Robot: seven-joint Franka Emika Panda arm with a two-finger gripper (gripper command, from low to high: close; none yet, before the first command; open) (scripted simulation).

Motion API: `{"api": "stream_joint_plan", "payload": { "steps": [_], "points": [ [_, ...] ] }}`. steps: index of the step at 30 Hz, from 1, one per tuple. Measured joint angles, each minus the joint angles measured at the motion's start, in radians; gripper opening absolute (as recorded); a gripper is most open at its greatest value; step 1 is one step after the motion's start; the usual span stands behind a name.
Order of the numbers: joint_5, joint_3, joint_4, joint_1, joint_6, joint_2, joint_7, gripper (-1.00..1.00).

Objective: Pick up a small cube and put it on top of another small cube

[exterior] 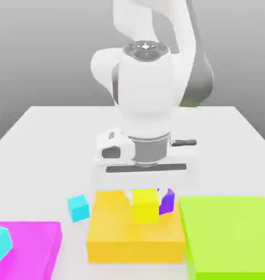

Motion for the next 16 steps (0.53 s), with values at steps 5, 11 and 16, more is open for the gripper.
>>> {"api": "stream_joint_plan", "payload": {
  "steps": [5, 11, 16],
  "points": [
    [0.008, 0.031, -0.128, 0.037, -0.053, -0.182, -0.027, -1.0],
    [0.01, 0.055, -0.229, 0.057, 0.043, -0.187, -0.041, -1.0],
    [0.005, 0.061, -0.25, 0.054, 0.151, -0.1, -0.037, 1.0]
  ]
}}
